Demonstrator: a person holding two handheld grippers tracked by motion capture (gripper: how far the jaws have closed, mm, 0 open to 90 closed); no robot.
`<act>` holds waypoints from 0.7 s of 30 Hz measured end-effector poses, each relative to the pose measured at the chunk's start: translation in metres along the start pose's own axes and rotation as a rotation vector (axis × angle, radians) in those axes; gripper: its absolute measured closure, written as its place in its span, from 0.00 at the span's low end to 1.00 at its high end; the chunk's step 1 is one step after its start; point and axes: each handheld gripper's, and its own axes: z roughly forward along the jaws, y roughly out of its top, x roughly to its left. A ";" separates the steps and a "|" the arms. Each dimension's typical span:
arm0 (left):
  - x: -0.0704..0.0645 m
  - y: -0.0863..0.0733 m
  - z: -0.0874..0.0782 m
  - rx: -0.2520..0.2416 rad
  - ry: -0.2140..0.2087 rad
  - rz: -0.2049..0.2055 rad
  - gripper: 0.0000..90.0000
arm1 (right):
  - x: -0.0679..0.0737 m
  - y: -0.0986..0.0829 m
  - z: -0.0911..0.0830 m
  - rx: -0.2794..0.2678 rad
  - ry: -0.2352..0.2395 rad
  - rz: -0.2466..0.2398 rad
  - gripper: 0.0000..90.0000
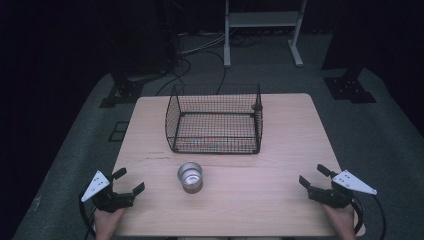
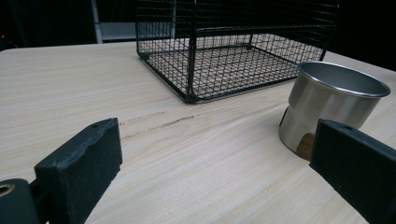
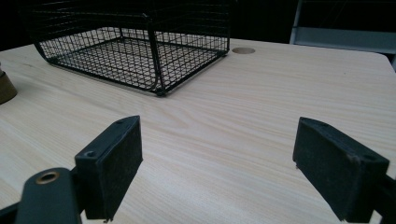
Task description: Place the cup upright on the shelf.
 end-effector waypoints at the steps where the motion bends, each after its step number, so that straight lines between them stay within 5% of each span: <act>1: 0.000 0.000 0.000 -0.001 0.000 0.000 0.01 | 0.000 0.000 0.000 0.000 0.000 0.000 0.17; 21: -0.011 0.007 0.002 -0.015 -0.074 0.018 0.01 | 0.001 0.002 0.000 -0.011 -0.004 -0.001 0.17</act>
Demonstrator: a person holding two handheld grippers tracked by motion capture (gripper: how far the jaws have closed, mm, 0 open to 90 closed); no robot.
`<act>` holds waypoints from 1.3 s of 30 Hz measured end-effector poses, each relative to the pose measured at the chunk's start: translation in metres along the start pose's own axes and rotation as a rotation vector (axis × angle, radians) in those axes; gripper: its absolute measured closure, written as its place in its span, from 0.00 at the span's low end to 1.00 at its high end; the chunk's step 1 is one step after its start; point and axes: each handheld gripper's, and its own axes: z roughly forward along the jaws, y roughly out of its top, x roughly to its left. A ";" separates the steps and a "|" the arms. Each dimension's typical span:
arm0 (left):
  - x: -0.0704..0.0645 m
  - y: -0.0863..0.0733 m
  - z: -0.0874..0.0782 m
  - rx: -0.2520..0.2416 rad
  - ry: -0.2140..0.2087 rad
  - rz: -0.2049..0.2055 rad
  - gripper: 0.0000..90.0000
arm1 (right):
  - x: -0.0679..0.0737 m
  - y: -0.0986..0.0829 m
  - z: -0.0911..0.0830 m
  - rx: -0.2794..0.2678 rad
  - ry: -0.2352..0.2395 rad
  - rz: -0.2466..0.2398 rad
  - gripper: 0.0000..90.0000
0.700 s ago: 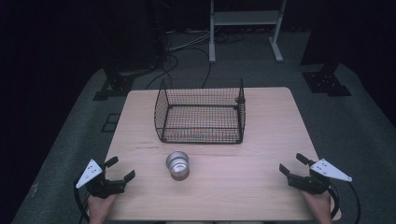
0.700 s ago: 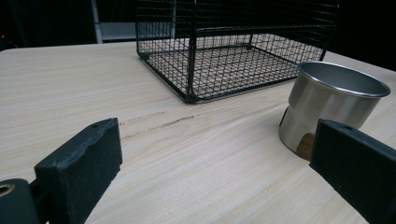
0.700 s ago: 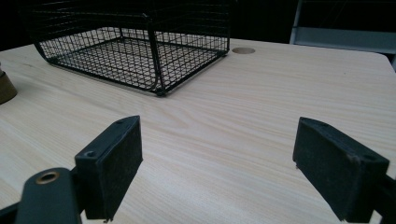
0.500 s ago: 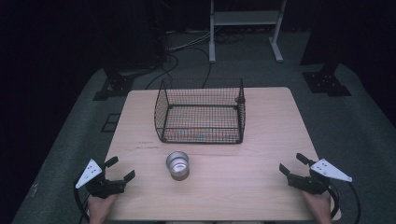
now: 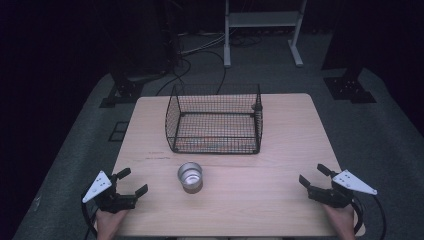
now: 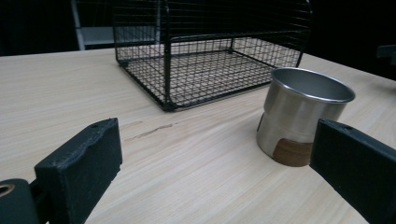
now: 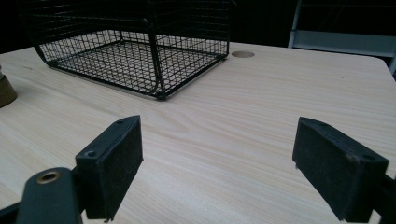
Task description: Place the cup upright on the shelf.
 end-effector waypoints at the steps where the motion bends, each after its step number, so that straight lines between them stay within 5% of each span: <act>1: -0.001 0.001 0.000 -0.003 -0.003 0.000 0.01 | -0.001 0.000 0.000 -0.004 0.001 0.003 0.17; 10: -0.006 0.009 0.008 0.023 -0.042 0.029 0.01 | -0.003 0.000 -0.001 -0.006 0.001 0.009 0.17; 23: -0.022 0.028 0.027 0.100 -0.115 0.121 0.01 | -0.002 0.002 -0.002 -0.017 0.004 0.005 0.17; 39: -0.039 0.036 0.058 0.140 -0.206 0.155 0.01 | -0.002 0.003 -0.003 -0.022 0.008 0.006 0.17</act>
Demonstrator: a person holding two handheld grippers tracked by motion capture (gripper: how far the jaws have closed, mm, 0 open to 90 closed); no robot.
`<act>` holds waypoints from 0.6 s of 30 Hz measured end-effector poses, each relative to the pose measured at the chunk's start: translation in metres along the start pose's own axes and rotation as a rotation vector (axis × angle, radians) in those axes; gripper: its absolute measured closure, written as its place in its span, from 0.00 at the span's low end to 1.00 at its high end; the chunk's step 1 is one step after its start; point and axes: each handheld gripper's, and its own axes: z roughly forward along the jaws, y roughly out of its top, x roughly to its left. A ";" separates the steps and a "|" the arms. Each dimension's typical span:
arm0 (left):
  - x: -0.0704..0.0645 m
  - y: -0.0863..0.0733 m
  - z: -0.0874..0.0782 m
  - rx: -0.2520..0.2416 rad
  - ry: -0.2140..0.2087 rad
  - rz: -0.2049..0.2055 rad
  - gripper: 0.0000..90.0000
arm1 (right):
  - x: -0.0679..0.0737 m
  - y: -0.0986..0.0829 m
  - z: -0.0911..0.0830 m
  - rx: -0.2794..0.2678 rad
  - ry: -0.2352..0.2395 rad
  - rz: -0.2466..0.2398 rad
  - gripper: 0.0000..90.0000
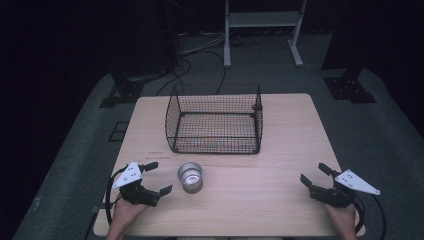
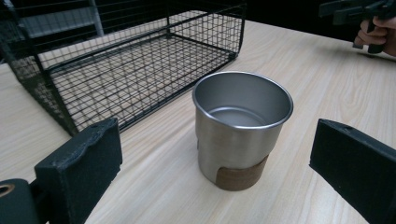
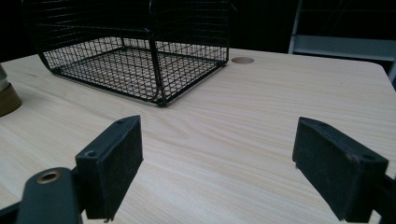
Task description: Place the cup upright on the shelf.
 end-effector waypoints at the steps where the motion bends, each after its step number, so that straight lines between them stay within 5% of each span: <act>1: 0.000 0.001 0.002 0.004 -0.005 0.001 0.01 | 0.000 0.000 0.000 0.000 0.000 -0.001 0.17; 18: -0.007 0.005 0.030 0.070 -0.065 0.033 0.01 | 0.001 0.000 0.000 0.008 0.011 -0.006 0.17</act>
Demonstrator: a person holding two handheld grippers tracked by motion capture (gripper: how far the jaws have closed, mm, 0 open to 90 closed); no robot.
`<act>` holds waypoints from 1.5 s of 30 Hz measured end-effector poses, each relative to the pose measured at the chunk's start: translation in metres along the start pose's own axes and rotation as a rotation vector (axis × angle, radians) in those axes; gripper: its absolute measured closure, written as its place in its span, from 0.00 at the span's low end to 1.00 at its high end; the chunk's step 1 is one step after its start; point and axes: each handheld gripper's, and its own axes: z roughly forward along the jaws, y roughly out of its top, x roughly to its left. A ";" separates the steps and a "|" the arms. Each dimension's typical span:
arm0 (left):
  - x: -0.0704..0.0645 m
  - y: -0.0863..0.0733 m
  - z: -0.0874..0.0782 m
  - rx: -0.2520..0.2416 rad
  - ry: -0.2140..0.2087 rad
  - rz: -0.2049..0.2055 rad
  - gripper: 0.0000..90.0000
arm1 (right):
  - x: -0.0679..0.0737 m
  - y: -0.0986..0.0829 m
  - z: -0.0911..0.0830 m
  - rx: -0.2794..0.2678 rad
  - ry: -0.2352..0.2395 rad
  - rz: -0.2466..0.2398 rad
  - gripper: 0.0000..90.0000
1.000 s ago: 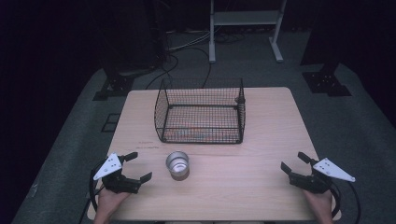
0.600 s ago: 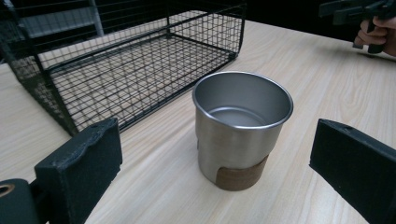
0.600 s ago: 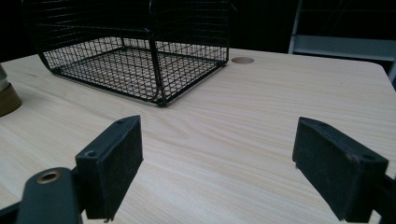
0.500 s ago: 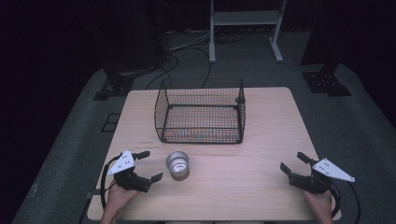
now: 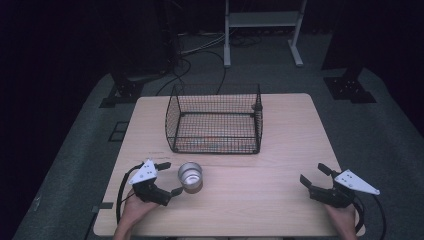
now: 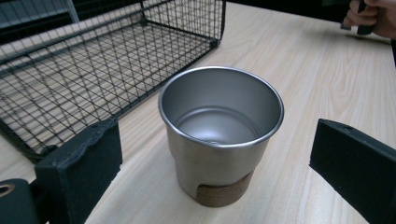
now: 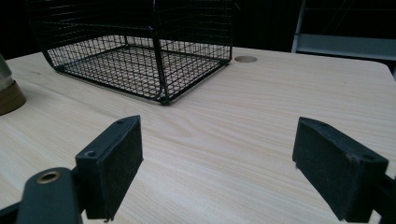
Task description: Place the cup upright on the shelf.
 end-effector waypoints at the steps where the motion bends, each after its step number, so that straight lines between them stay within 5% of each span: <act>1: 0.000 0.000 0.001 0.003 -0.003 -0.003 0.01 | 0.000 0.000 0.000 0.000 0.000 0.000 0.17; 32: 0.006 -0.002 0.042 0.115 -0.067 -0.023 0.01 | 0.000 -0.001 0.000 0.013 0.014 0.006 0.17; 45: 0.007 0.006 0.052 0.142 -0.090 0.000 0.07 | -0.001 -0.001 0.000 0.011 0.017 0.005 0.17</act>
